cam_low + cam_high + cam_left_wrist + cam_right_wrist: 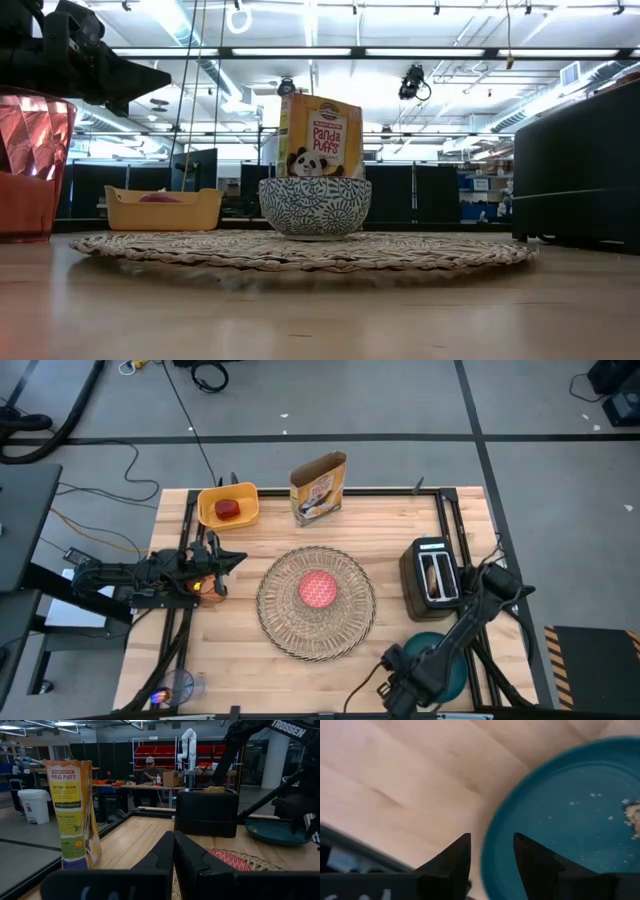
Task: Arrange a breakfast setting
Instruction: Put the blue plate on the placemat to the bottom left of the red bowl, then put the toasted bread on the blue plate
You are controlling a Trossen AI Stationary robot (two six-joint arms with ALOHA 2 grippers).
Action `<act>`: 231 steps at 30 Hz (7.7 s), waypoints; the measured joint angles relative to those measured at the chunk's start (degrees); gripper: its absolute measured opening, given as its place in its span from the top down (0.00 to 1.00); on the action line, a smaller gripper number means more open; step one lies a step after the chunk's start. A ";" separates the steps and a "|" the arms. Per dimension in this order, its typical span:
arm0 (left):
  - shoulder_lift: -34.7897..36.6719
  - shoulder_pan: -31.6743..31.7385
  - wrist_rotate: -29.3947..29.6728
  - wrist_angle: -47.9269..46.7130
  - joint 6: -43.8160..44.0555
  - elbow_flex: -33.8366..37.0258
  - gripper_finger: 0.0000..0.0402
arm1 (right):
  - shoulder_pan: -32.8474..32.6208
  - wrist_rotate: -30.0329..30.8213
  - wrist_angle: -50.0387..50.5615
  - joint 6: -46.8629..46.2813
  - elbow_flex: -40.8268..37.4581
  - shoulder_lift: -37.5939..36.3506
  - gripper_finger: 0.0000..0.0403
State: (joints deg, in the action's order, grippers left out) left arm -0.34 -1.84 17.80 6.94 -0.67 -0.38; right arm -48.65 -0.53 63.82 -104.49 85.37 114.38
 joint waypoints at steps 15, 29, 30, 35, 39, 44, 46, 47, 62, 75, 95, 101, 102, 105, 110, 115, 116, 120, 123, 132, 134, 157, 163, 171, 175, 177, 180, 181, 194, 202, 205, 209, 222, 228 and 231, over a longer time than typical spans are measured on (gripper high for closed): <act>-0.02 0.01 0.00 -0.01 0.00 0.00 0.96 | -1.07 -2.11 -3.41 -0.41 -0.53 5.49 0.74; -0.02 0.02 0.00 0.02 0.00 0.00 0.96 | -1.13 -0.33 -2.03 3.17 4.34 5.32 0.96; -0.02 0.01 0.00 0.02 0.00 0.01 0.96 | -0.95 0.05 -2.16 5.92 5.44 5.32 0.96; -0.02 0.01 0.00 0.02 0.00 0.02 0.96 | 0.23 2.19 -0.34 15.75 9.93 5.49 0.96; -0.02 0.00 0.00 0.02 0.00 0.00 0.96 | 0.47 6.83 -0.32 23.49 13.04 5.52 0.96; -0.02 0.02 0.00 0.04 0.00 0.00 0.96 | 0.66 10.29 -0.54 33.47 13.33 5.52 0.96; -0.02 0.01 0.00 0.02 0.00 0.02 0.96 | 0.68 12.62 -0.56 35.88 13.33 5.52 0.96; -0.02 0.00 0.00 0.02 0.00 0.00 0.96 | 0.69 14.26 -0.34 37.11 13.33 5.52 0.96; -0.02 0.00 -0.01 0.04 0.00 0.01 0.96 | 0.67 19.57 -0.11 68.06 16.12 11.19 0.96; -0.02 0.00 -0.02 0.04 0.02 0.00 0.96 | 1.96 26.69 13.18 102.96 43.45 27.18 0.96; -0.02 0.01 0.00 0.04 0.00 0.00 0.96 | 18.09 17.61 -2.69 126.00 43.80 28.01 0.96; -0.02 0.00 0.00 0.04 0.02 0.02 0.96 | 18.99 16.74 -1.63 124.96 43.51 28.05 0.94; -0.02 0.02 0.00 0.02 0.00 0.00 0.96 | 19.06 16.74 -1.21 124.53 43.51 28.05 0.92; -0.02 0.02 -0.01 0.03 0.01 0.01 0.96 | 19.15 17.35 -0.93 122.34 43.49 28.05 0.87; -0.02 0.00 -0.02 0.04 0.00 0.00 0.96 | 19.26 17.42 -0.78 120.33 43.49 28.05 0.81; -0.01 0.02 -0.02 0.03 0.01 0.00 0.96 | 18.83 17.43 2.60 115.32 43.47 27.61 0.73; -0.02 0.02 -0.01 0.04 0.01 0.02 0.96 | 18.55 17.47 3.54 113.19 43.47 27.05 0.72; -0.02 0.00 -0.02 0.03 0.02 0.00 0.96 | 17.12 18.29 8.02 102.39 43.49 23.22 0.69; -0.02 0.01 -0.02 0.02 0.00 0.01 0.96 | 15.88 22.97 11.92 93.06 43.49 20.51 0.68; -0.01 0.02 0.00 0.03 0.01 0.01 0.96 | 11.49 38.22 24.42 54.45 37.79 11.26 0.68; -0.02 0.00 -0.02 0.03 0.00 0.02 0.96 | 10.85 38.42 26.19 46.42 34.15 8.05 0.67; 0.00 0.02 0.00 0.04 0.00 0.02 0.96 | 14.51 23.69 26.22 2.29 -16.89 -45.08 0.46; 0.00 0.02 0.00 0.04 0.02 0.00 0.96 | 17.74 19.91 25.83 0.97 -22.75 -48.59 0.47; 0.00 0.01 -0.02 0.04 0.01 0.01 0.96 | 19.62 19.22 24.03 0.95 -23.02 -46.64 0.49; 0.00 0.02 -0.01 0.04 0.00 0.00 0.96 | 20.03 19.12 23.93 0.99 -23.02 -44.55 0.57; 0.00 0.02 -0.01 0.04 0.00 0.01 0.96 | 20.21 19.69 24.05 1.05 -23.02 -43.47 0.62; 0.00 0.02 -0.02 0.02 0.02 0.00 0.96 | 20.79 19.71 24.10 1.33 -23.02 -42.30 0.72; 0.00 0.01 -0.02 0.04 0.01 0.01 0.96 | 20.99 19.73 24.08 1.54 -23.02 -42.03 0.74; 0.00 0.00 -0.02 0.04 0.00 0.02 0.96 | 21.69 21.76 25.44 3.12 -22.96 -41.52 0.96; -0.02 0.02 -0.01 0.02 0.00 0.00 0.96 | 22.31 23.58 26.24 6.90 -18.69 -42.06 0.95; -0.02 0.02 -0.01 0.02 0.01 0.01 0.96 | 23.10 24.02 26.25 8.23 -17.75 -42.58 0.96; -0.02 0.02 -0.02 0.04 0.00 0.00 0.96 | 23.82 22.87 26.23 8.22 -17.73 -43.80 0.95; -0.02 0.01 -0.01 0.03 0.02 0.02 0.96 | 24.20 19.93 26.17 7.15 -17.73 -51.49 0.95; -0.02 0.01 -0.01 0.04 0.01 0.01 0.96 | 24.20 18.78 26.17 7.37 -17.73 -54.46 0.95; -0.02 0.02 0.00 0.04 0.00 0.02 0.96 | 24.20 18.63 26.17 7.46 -17.73 -56.05 0.95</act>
State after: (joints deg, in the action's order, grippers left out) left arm -0.36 -1.83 17.80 6.98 -0.67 -0.36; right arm -24.45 18.10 90.00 -97.03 67.64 58.33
